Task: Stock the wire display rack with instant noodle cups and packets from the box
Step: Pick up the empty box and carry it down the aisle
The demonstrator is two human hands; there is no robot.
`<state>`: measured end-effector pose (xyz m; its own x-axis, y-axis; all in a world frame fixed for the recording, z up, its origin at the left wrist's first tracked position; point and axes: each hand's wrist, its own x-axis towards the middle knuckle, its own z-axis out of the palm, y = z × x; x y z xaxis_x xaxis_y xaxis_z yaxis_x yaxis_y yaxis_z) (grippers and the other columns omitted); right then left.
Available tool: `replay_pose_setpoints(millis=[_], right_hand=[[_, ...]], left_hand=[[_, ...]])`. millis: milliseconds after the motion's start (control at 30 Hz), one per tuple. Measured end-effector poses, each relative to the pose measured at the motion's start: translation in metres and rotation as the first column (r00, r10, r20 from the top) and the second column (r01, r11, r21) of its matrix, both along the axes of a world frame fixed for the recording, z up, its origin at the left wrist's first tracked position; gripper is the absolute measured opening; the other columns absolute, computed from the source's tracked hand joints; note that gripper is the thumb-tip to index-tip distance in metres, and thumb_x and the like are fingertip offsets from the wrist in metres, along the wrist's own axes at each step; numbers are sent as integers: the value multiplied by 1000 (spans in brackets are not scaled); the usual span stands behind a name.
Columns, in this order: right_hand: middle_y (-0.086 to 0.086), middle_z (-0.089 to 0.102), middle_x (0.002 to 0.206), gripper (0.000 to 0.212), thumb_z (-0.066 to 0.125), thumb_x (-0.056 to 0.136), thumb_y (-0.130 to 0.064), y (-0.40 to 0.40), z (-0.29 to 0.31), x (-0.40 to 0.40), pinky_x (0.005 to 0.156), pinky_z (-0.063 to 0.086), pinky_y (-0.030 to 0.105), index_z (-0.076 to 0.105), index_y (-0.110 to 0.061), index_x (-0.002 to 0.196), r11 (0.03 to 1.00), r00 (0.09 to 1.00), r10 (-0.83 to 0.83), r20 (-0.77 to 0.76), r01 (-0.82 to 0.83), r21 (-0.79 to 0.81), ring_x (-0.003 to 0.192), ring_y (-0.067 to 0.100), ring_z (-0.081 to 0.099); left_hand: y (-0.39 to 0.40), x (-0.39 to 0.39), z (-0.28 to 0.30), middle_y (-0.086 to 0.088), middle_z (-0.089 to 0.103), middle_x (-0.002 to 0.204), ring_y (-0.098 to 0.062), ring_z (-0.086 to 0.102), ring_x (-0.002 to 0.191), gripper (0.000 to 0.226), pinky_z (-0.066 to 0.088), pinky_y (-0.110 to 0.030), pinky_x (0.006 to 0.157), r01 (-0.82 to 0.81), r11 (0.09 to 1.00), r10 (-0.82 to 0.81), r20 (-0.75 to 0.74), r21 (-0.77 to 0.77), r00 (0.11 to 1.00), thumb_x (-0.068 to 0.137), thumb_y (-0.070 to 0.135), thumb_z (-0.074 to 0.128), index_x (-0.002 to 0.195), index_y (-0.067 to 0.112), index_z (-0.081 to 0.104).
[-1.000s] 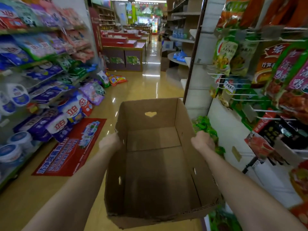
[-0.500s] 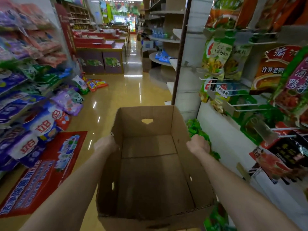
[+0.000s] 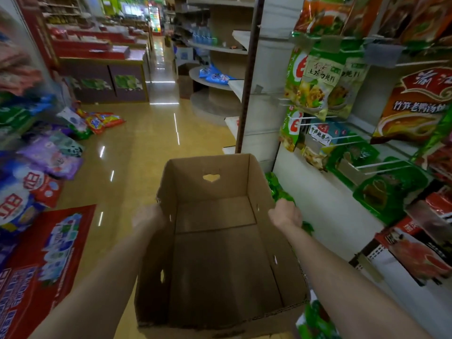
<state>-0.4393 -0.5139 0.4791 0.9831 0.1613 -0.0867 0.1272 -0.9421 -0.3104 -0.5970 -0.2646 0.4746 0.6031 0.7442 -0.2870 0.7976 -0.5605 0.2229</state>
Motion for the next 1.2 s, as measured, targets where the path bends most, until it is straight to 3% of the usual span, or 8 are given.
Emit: replay_pose_setpoints(millis=[133, 367, 567, 833, 967, 1067, 1200], right_hand=[[1, 47, 64, 31, 48, 91, -13, 25, -5, 30, 60, 39, 23, 45, -14, 60, 999, 1000, 29, -8, -30, -17, 71, 21, 52], [1, 45, 63, 31, 47, 92, -15, 79, -4, 108, 46, 29, 20, 45, -13, 60, 998, 998, 59, -7, -59, 7, 66, 18, 50], [6, 56, 83, 19, 46, 92, -15, 122, 8, 179, 57, 38, 23, 56, -10, 77, 994, 995, 105, 2, -105, 33, 73, 21, 53], [9, 62, 95, 17, 47, 92, -16, 162, 4, 244, 63, 40, 25, 62, -9, 92, 992, 995, 99, -6, -99, 74, 86, 25, 60], [6, 55, 85, 12, 47, 90, -14, 185, -15, 267, 60, 39, 25, 53, -12, 80, 994, 995, 90, -40, -87, 69, 77, 22, 53], [7, 56, 87, 17, 45, 90, -13, 207, -25, 284, 64, 41, 25, 59, -10, 81, 996, 994, 71, -84, -67, 52, 85, 25, 59], [4, 52, 78, 28, 44, 91, -15, 247, -27, 312, 61, 39, 23, 43, -14, 63, 999, 996, 21, -85, -17, 47, 77, 22, 53]], left_hand=[[18, 23, -9, -11, 60, 112, -27, 59, 106, 24, 48, -32, 82, -30, 999, 30, -13, -17, 999, 95, 20, 49, 114, 9, 58], [62, 88, 11, -11, 59, 117, -28, 58, 111, 27, 48, -39, 95, -77, 997, 77, 11, 24, 997, 95, 22, 48, 117, 10, 56], [91, 160, 27, -10, 60, 116, -26, 59, 108, 24, 50, -35, 91, -113, 988, 110, 30, 109, 993, 95, 19, 49, 116, 9, 56], [119, 218, 9, -12, 61, 113, -27, 60, 106, 29, 51, -36, 92, -123, 991, 124, -12, 47, 992, 96, 27, 47, 117, 8, 55], [144, 243, 0, -12, 60, 117, -27, 59, 108, 27, 49, -35, 92, -115, 992, 118, -52, 57, 992, 95, 23, 46, 116, 9, 56], [173, 265, -5, -12, 61, 116, -28, 60, 108, 26, 50, -36, 92, -66, 997, 68, -50, 50, 996, 95, 23, 47, 113, 10, 58], [219, 299, -5, -10, 61, 121, -27, 59, 113, 28, 48, -34, 91, -19, 998, 22, -53, 55, 998, 95, 22, 46, 117, 10, 59]])
